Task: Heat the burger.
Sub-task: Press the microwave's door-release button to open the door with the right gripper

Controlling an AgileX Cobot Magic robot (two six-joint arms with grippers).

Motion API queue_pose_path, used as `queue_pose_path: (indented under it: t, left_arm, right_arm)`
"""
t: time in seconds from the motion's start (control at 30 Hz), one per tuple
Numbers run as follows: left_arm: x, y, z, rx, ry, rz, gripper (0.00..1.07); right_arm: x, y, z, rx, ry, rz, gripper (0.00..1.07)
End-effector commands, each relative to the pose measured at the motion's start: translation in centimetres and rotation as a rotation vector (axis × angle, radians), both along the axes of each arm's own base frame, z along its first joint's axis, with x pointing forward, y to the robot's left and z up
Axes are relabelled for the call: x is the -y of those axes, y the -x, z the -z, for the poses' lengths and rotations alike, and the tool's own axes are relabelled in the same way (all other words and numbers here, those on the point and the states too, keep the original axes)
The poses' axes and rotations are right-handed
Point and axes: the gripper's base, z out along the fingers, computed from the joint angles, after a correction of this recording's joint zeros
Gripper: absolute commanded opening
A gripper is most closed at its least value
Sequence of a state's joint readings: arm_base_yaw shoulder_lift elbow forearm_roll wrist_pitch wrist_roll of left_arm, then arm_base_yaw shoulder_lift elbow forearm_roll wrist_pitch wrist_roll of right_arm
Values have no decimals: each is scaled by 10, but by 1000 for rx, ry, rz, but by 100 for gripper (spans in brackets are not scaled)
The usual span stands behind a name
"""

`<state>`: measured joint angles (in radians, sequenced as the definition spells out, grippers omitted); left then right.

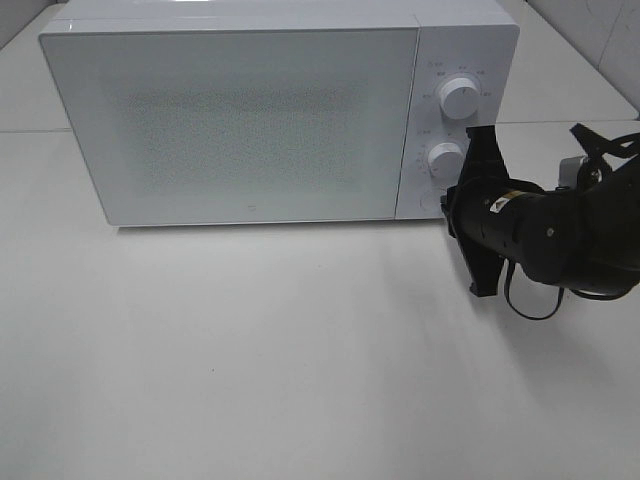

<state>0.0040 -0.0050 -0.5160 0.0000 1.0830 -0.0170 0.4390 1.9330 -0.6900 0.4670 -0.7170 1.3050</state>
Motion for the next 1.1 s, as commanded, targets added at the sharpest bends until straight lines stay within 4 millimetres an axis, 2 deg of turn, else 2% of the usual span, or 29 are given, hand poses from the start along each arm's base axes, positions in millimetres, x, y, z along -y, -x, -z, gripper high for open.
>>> queue_pose_path:
  t: [0.03,0.27,0.5,1.1]
  left_arm:
    - [0,1,-1,25,3,-4,98]
    - [0,1,-1,25,3,-4,98]
    - [0,1,-1,25,3,-4,98]
    - [0,1,-1,25,3,-4,98]
  right_arm:
    - [-4,-6,1,-8,-3,-6,1]
    - [-8,-13,3,-7,-6,-11,0]
    - [-8,-15,15,-27,4,-3,0]
    - [-9,-34,10,93,32,39,0]
